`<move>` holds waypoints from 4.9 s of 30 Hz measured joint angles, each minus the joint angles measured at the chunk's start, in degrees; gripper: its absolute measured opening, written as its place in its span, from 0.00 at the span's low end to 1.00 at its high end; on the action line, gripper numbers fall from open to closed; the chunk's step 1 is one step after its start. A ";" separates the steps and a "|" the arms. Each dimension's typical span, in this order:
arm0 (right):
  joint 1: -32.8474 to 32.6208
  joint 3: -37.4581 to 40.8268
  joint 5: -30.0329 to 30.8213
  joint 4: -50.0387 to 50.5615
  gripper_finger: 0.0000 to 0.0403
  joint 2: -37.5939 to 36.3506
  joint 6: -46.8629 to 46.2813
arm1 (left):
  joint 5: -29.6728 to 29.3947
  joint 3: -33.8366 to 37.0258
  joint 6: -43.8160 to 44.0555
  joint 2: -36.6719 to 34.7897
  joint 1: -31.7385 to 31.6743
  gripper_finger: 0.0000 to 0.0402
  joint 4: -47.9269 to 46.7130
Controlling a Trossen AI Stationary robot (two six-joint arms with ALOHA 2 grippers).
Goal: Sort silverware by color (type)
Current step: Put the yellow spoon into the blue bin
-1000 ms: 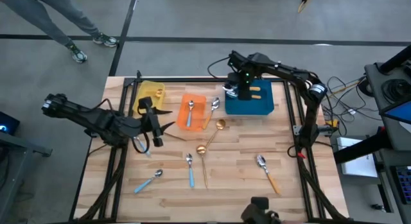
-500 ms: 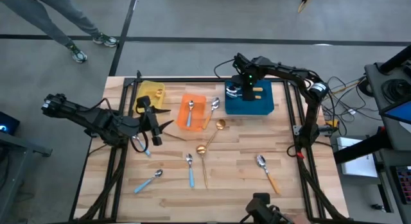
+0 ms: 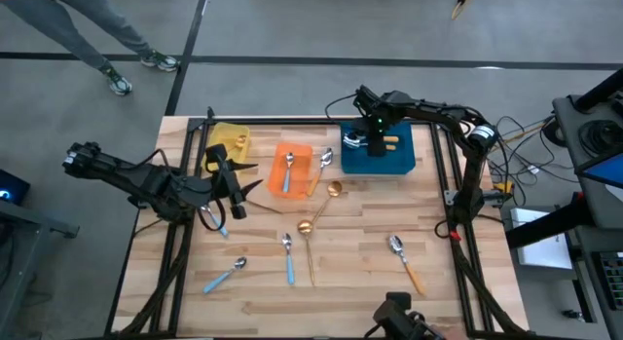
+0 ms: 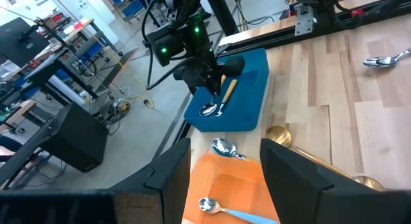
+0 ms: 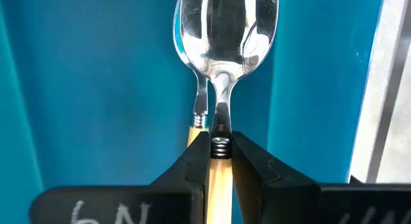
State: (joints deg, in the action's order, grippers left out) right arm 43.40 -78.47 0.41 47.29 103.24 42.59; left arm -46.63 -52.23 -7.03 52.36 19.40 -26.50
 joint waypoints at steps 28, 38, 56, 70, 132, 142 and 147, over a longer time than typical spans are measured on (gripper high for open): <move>1.28 3.97 1.20 -9.73 0.08 0.02 0.79 | 0.02 0.00 0.00 0.04 -0.01 0.42 0.00; 1.26 4.02 1.13 -10.21 0.08 2.26 0.74 | 0.04 0.00 0.00 0.04 0.00 0.42 0.00; 1.11 4.02 -1.48 -8.90 0.08 3.55 2.14 | 0.04 0.00 0.00 0.04 -0.02 0.42 0.00; 1.13 1.99 2.65 -9.01 0.08 3.28 3.04 | 0.04 0.00 -0.64 0.04 0.00 0.42 0.00; 0.48 4.06 -3.81 -3.84 0.25 1.88 -8.40 | 0.07 0.20 -0.20 0.07 0.00 0.42 -0.37; 0.48 5.39 -3.83 -4.97 0.22 1.90 -7.97 | 0.07 0.22 -0.20 0.07 0.00 0.42 -0.37; 0.48 7.58 -3.44 -6.96 0.18 1.90 -7.43 | 0.07 0.22 -0.20 0.07 0.00 0.42 -0.37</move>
State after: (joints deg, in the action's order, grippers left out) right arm 43.88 -70.89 -3.03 40.33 105.14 35.16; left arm -46.57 -52.01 -7.22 52.42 19.40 -26.87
